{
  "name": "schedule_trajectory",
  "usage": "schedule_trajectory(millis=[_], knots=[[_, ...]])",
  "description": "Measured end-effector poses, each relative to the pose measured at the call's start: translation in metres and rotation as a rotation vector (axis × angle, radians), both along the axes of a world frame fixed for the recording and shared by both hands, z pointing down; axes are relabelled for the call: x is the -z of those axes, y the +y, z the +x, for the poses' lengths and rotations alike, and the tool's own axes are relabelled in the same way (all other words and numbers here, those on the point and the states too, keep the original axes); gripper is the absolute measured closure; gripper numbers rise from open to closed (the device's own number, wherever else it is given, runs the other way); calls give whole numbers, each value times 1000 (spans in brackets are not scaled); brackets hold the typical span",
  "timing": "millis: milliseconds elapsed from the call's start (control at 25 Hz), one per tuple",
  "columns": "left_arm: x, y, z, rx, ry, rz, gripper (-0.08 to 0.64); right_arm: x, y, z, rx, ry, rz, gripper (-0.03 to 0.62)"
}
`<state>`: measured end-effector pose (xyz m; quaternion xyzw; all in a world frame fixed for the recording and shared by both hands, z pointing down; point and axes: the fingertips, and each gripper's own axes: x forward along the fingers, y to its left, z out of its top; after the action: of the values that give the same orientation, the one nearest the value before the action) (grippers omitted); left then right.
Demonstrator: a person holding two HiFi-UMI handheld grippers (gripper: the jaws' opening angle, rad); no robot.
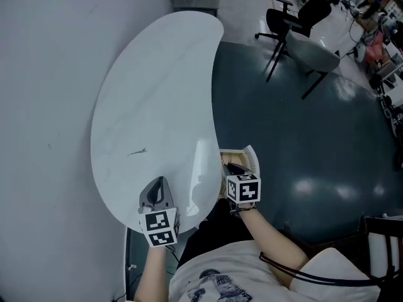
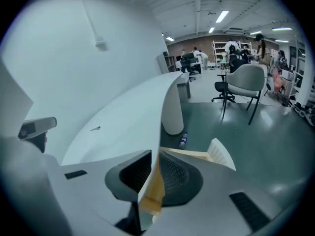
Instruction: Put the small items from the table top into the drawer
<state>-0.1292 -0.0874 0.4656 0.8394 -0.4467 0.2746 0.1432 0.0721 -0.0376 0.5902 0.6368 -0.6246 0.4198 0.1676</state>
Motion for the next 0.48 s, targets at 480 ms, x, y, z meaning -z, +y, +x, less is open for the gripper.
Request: schedule_trajectory(millis=[480], knots=[[37,31,-108,208,36,53,525,107,-17,-150,365,-24,191,551]])
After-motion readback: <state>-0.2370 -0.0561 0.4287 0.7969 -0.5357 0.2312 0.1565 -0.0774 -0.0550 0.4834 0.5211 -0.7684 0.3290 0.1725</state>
